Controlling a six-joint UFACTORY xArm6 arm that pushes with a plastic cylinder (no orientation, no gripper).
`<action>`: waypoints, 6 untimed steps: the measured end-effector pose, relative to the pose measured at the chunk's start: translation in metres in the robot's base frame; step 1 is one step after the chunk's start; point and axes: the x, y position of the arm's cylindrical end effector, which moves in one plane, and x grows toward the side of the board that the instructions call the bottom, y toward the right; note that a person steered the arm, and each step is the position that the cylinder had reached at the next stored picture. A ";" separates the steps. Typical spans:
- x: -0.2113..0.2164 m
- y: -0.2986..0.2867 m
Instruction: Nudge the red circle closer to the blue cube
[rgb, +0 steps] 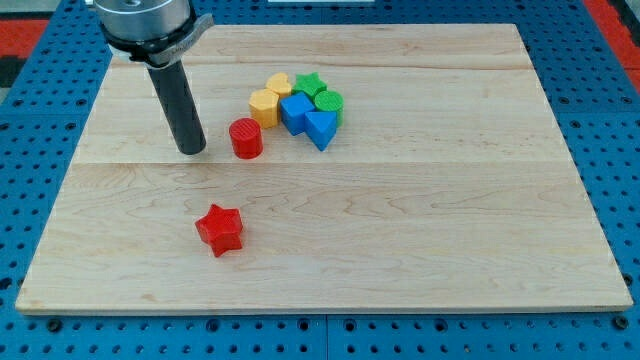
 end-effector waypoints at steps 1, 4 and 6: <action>0.000 0.019; 0.006 0.052; 0.027 0.068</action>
